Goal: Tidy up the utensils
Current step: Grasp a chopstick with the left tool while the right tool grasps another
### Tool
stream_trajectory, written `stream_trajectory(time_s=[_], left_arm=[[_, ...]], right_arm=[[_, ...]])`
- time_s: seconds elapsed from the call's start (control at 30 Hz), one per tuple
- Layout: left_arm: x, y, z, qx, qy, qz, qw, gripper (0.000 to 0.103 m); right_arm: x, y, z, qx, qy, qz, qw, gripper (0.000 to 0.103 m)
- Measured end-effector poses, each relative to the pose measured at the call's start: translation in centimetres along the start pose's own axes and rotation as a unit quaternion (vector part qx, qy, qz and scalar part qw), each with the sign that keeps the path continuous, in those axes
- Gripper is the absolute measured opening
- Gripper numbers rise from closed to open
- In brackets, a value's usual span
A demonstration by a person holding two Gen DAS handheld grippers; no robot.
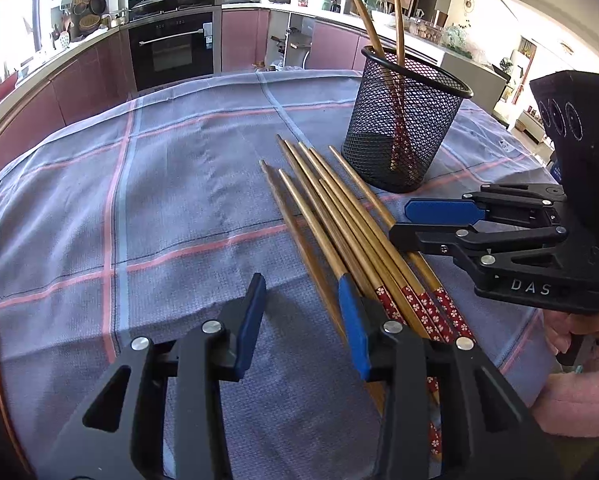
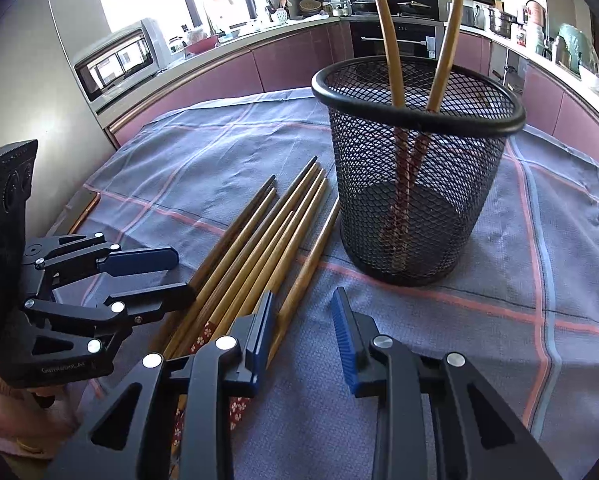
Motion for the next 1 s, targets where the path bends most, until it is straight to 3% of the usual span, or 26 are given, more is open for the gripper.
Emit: stream_trajectory(time_s=[0.17, 0.3, 0.47, 0.7, 1.0], left_arm=[[0.8, 0.1, -0.7, 0.011, 0.002, 0.000, 0.9999, 0.032], [1.2, 0.3, -1.1, 0.012, 0.000, 0.008, 0.9999, 0.024], [1.4, 0.2, -1.2, 0.004, -0.003, 0.019, 0.9998, 0.012], [1.0, 0.2, -0.7, 0.008, -0.013, 0.027, 0.9995, 0.009], [0.5, 0.1, -0.4, 0.011, -0.008, 0.020, 0.9997, 0.011]], right_arm=[[0.5, 0.1, -0.5, -0.006, -0.002, -0.008, 1.000, 0.026], [0.3, -0.1, -0.6, 0.007, -0.001, -0.022, 1.000, 0.014], [0.1, -0.8, -0.7, 0.029, 0.003, -0.053, 0.998, 0.007], [0.1, -1.6, 0.2, 0.042, -0.011, -0.074, 0.996, 0.006], [0.2, -0.2, 1.0, 0.061, -0.019, -0.030, 0.998, 0.006]])
Point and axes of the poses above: each gripper's, at about its wrist camera, not at the fingertips, and z roughly against the way its jaws point, y to its left, x to its top, the point moved 2 cm from there along -z, roughly the way its jaws point, and after that the axes turned 13 degrees about -x, right-handed, at the moved point
